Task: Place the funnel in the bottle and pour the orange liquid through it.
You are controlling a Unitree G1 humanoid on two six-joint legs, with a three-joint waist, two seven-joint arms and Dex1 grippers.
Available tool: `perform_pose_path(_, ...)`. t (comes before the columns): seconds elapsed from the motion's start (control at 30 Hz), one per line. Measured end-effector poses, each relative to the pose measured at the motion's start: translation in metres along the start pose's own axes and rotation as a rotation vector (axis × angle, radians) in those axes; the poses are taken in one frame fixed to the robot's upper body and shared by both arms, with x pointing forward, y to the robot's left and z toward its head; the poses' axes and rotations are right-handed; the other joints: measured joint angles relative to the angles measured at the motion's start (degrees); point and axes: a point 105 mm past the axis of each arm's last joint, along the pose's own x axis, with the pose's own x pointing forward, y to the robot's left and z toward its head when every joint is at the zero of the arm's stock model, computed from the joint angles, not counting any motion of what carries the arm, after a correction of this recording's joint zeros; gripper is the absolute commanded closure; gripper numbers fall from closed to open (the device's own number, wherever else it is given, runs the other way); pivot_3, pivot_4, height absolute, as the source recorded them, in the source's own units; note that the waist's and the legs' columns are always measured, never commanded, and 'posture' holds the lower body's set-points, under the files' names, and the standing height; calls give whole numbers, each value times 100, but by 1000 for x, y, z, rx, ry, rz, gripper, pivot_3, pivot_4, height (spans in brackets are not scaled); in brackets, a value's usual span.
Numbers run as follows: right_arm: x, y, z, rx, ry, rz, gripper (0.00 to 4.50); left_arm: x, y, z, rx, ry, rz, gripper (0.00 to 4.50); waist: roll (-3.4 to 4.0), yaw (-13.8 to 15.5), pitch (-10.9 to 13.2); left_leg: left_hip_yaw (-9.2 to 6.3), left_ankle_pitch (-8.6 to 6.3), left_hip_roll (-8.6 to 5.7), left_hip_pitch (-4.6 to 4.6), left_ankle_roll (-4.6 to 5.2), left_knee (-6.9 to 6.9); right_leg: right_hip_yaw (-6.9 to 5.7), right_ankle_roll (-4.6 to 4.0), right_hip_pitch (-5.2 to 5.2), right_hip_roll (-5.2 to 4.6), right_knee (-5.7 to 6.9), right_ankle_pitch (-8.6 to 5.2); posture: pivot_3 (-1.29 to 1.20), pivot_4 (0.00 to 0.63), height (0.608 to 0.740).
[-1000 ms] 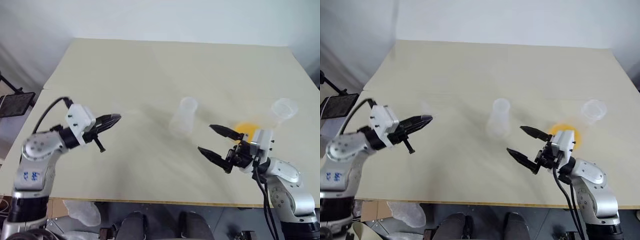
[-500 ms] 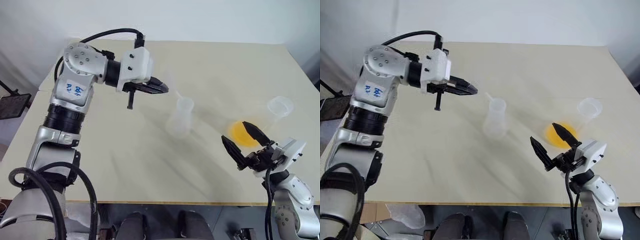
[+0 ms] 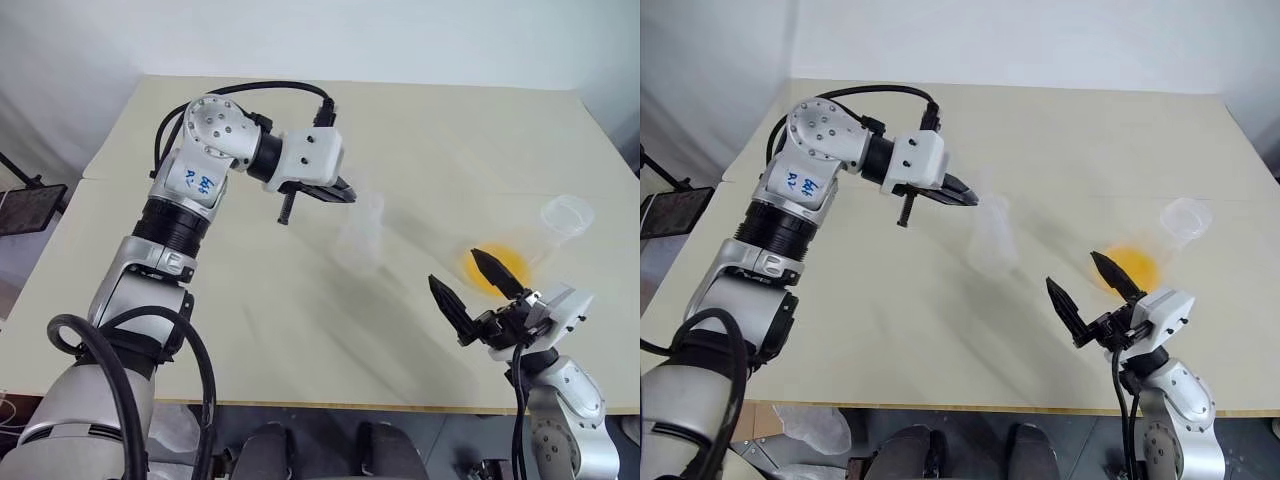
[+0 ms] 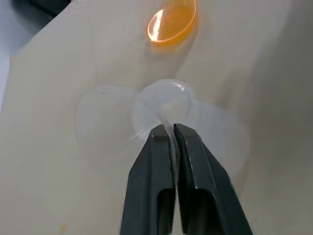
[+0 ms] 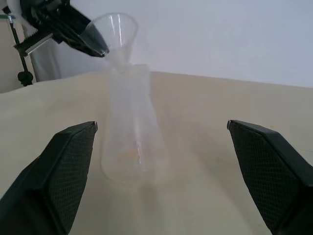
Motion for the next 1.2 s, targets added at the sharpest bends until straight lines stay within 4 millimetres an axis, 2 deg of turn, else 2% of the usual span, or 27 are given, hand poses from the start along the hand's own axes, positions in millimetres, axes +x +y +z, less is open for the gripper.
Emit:
perform_pose_path(0.17, 3, 4, -1, 7, -10, 8, 0, 4, 8, 8, -14, -40, 24, 2042, 0, -2, 0, -1, 0, 1, 0, 0, 0, 0, 0, 0, 0, 0, 0, 0, 150, 740)
perform_pose_path(0.33, 5, 5, 0, 6, -20, 4, 0, 0, 6, 7, -84, -86, 45, 473, 0, -15, 0, -3, 0, 2, 1, 0, 0, -1, 0, 0, 0, 3, 0, 0, 150, 740)
perform_pose_path(0.4, 5, 4, 0, 5, -21, 3, 0, -2, 3, 3, -127, -114, 60, 15, 0, -19, 0, -6, 0, 3, 2, 0, 1, -1, 0, 0, 0, 6, 0, 0, 150, 740)
perform_pose_path(0.5, 6, 4, 1, 3, -24, 3, 0, -14, -9, -9, -239, -178, 122, 15, 1, -60, 0, -29, 0, 7, 6, 0, 1, 2, 0, 0, 0, 9, 0, 0, 150, 740)
perform_pose_path(0.6, 4, 1, 2, 2, -20, -6, 0, -37, -28, -31, -383, -227, 238, 15, 2, -131, 0, -49, 0, 9, 7, 0, 1, 3, 0, -1, -1, 14, 0, 0, 150, 740)
perform_pose_path(0.63, 1, -3, 3, -4, -11, -25, 0, -50, -41, -39, -442, -245, 286, 15, 3, -152, 0, -53, 0, 10, 8, 0, 1, 3, 0, -1, -2, 16, 0, 0, 150, 740)
perform_pose_path(0.7, -5, -12, 6, -14, -1, -62, 0, -63, -59, -48, -516, -260, 344, 15, 3, -148, 0, -56, 0, 9, 7, 0, 2, 2, 0, 0, -4, 17, 0, 0, 150, 740)
perform_pose_path(0.83, -25, -23, 18, -30, 8, -149, 0, -79, -98, -63, -650, -276, 497, 15, 7, -105, -2, -66, -1, 17, 9, 1, 4, 5, 0, 6, -19, 21, 0, 0, 150, 740)
perform_pose_path(0.93, -45, -29, 27, -49, 28, -213, 0, -77, -125, -70, -736, -284, 564, 15, 7, -53, -2, -67, -3, 15, 9, 5, 4, 7, 0, 9, -22, 19, 0, 0, 150, 740)
perform_pose_path(1.0, -66, -35, 31, -78, 73, -274, 0, -68, -146, -71, -804, -298, 570, 15, 5, 14, -2, -61, -4, 10, 6, 8, 9, 10, 0, 12, -22, 15, 0, 0, 150, 740)
perform_pose_path(1.07, -79, -41, 35, -95, 94, -317, 0, -62, -153, -68, -824, -308, 559, 15, 5, 32, -2, -59, -4, 9, 7, 9, 15, 14, 0, 15, -22, 15, 0, 0, 150, 740)
perform_pose_path(1.2, -93, -48, 42, -119, 107, -368, 0, -58, -150, -58, -806, -337, 549, 15, 5, 27, -3, -51, -3, 9, 13, 11, 18, 26, 0, 17, -19, 12, 0, 0, 150, 740)
